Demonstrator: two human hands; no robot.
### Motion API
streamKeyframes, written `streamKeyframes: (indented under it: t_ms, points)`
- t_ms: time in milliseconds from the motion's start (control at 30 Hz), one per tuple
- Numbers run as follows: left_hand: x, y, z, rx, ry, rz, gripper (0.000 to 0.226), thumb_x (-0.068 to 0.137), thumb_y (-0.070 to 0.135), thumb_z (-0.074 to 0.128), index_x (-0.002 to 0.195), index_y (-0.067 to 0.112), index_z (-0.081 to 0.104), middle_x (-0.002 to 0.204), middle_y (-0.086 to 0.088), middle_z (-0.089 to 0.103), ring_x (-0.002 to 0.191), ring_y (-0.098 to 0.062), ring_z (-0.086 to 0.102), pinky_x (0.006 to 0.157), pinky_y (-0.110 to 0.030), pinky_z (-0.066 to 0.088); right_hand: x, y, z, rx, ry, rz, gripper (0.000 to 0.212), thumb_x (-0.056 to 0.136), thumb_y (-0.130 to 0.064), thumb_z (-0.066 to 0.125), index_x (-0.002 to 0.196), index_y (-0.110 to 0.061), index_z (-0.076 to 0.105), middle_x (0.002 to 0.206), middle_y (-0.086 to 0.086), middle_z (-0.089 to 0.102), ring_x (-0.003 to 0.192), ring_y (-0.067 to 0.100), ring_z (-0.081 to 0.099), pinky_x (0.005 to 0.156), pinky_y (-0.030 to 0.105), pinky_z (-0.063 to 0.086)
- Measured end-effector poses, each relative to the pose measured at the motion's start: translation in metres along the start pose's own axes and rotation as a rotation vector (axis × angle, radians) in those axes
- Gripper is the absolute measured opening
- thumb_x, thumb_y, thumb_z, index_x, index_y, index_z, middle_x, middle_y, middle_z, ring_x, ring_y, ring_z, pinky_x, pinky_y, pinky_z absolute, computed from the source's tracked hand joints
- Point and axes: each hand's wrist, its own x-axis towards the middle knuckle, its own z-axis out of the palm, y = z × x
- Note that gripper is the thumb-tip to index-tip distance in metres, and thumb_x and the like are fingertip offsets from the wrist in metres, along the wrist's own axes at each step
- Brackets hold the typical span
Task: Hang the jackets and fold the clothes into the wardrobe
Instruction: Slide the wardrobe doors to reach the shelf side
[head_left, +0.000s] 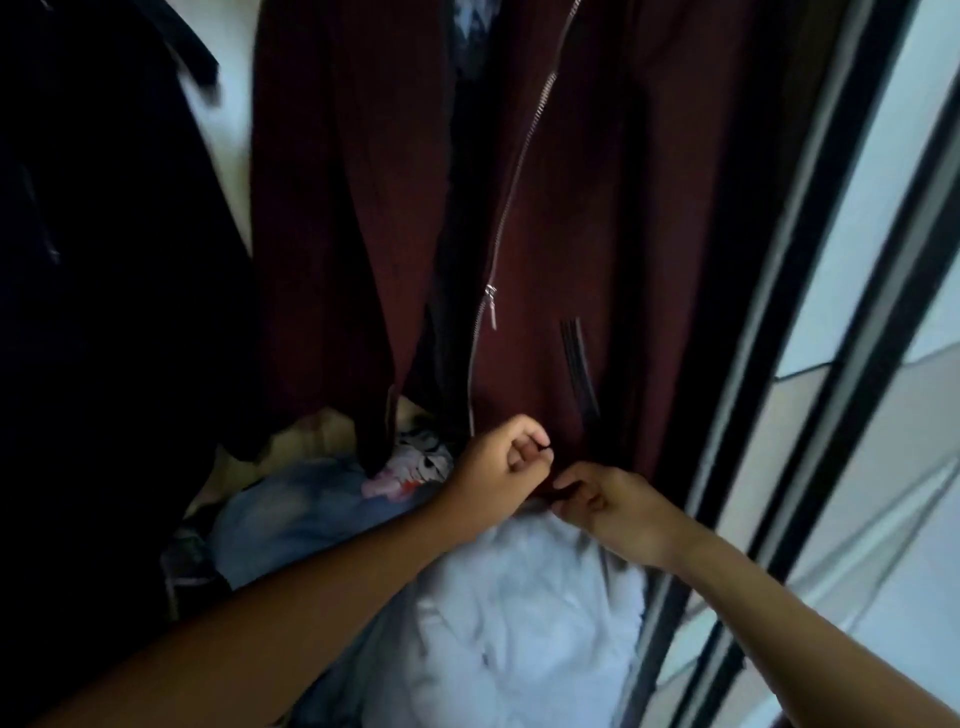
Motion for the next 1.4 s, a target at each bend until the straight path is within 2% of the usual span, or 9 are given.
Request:
streamKeyframes:
  t_ms: [233, 433, 567, 733, 900, 1033, 1200, 1333, 1400]
  points:
    - [-0.012, 0.011, 0.075, -0.027, -0.285, -0.08, 0.022, 0.085, 0.018, 0.075, 0.105, 0.022, 0.066, 0.093, 0.004, 0.066, 0.078, -0.008, 0.06, 0.072, -0.02, 0.049, -0.101, 0.026, -0.033, -0.307, 0.111, 0.202, 0.025, 0.094, -0.052, 0.06, 0.107, -0.03, 0.063, 0.093, -0.006, 0.072, 0.088, 0.02, 0.068, 0.081, 0.037, 0.055]
    - [-0.012, 0.051, 0.107, -0.035, -0.394, -0.116, 0.044, 0.087, 0.025, 0.079, 0.123, 0.017, 0.056, 0.11, 0.001, 0.063, 0.096, -0.013, 0.067, 0.084, -0.026, 0.056, -0.15, 0.058, -0.067, -0.515, 0.181, 0.304, 0.042, 0.095, -0.061, 0.053, 0.124, -0.031, 0.055, 0.111, -0.004, 0.066, 0.093, 0.017, 0.061, 0.079, 0.034, 0.052]
    - [-0.006, 0.067, 0.125, -0.074, -0.364, -0.172, 0.045, 0.089, 0.014, 0.077, 0.125, 0.013, 0.05, 0.107, 0.002, 0.064, 0.08, 0.001, 0.067, 0.073, -0.016, 0.054, -0.176, 0.081, -0.088, -0.523, 0.202, 0.316, 0.05, 0.094, -0.065, 0.052, 0.133, -0.033, 0.05, 0.117, -0.002, 0.065, 0.102, 0.02, 0.063, 0.086, 0.037, 0.054]
    - [-0.008, 0.081, 0.141, -0.067, -0.261, -0.258, 0.048, 0.092, 0.005, 0.071, 0.126, 0.023, 0.043, 0.108, 0.007, 0.064, 0.093, -0.006, 0.064, 0.075, -0.007, 0.051, -0.198, 0.111, -0.112, -0.489, 0.176, 0.265, 0.056, 0.092, -0.067, 0.052, 0.138, -0.035, 0.046, 0.123, -0.001, 0.063, 0.105, 0.021, 0.063, 0.09, 0.04, 0.055]
    - [-0.022, 0.085, 0.142, -0.016, -0.161, -0.301, 0.054, 0.087, 0.002, 0.075, 0.129, 0.025, 0.052, 0.119, -0.003, 0.069, 0.11, -0.019, 0.068, 0.102, -0.044, 0.053, -0.203, 0.129, -0.122, -0.438, 0.109, 0.175, 0.059, 0.093, -0.066, 0.053, 0.142, -0.035, 0.04, 0.126, 0.002, 0.061, 0.106, 0.022, 0.063, 0.091, 0.042, 0.054]
    - [-0.047, 0.097, 0.124, -0.002, -0.099, -0.346, 0.057, 0.088, 0.006, 0.075, 0.136, 0.024, 0.05, 0.128, 0.0, 0.066, 0.118, -0.015, 0.063, 0.105, -0.035, 0.051, -0.191, 0.128, -0.114, -0.4, 0.042, 0.067, 0.063, 0.095, -0.06, 0.056, 0.148, -0.031, 0.037, 0.13, 0.006, 0.059, 0.111, 0.027, 0.062, 0.094, 0.043, 0.053]
    - [-0.09, 0.102, 0.084, 0.045, 0.006, -0.397, 0.054, 0.091, 0.007, 0.074, 0.133, 0.029, 0.048, 0.125, 0.005, 0.065, 0.117, -0.009, 0.062, 0.094, -0.015, 0.049, -0.17, 0.107, -0.089, -0.363, -0.015, -0.072, 0.063, 0.093, -0.059, 0.059, 0.147, -0.034, 0.039, 0.138, 0.006, 0.055, 0.118, 0.028, 0.056, 0.1, 0.046, 0.05]
    - [-0.132, 0.105, 0.037, 0.094, 0.116, -0.455, 0.054, 0.087, 0.02, 0.079, 0.131, 0.033, 0.05, 0.126, 0.002, 0.066, 0.119, -0.014, 0.062, 0.106, -0.033, 0.049, -0.154, 0.085, -0.068, -0.353, -0.038, -0.158, 0.061, 0.095, -0.055, 0.059, 0.148, -0.03, 0.041, 0.145, 0.005, 0.048, 0.126, 0.031, 0.051, 0.104, 0.045, 0.047]
    - [-0.152, 0.109, 0.012, 0.092, 0.139, -0.476, 0.054, 0.089, 0.015, 0.077, 0.133, 0.03, 0.05, 0.126, 0.002, 0.066, 0.117, -0.011, 0.064, 0.103, -0.034, 0.051, -0.144, 0.076, -0.058, -0.339, -0.071, -0.18, 0.059, 0.096, -0.05, 0.06, 0.147, -0.025, 0.045, 0.143, 0.007, 0.051, 0.123, 0.031, 0.054, 0.103, 0.042, 0.047]
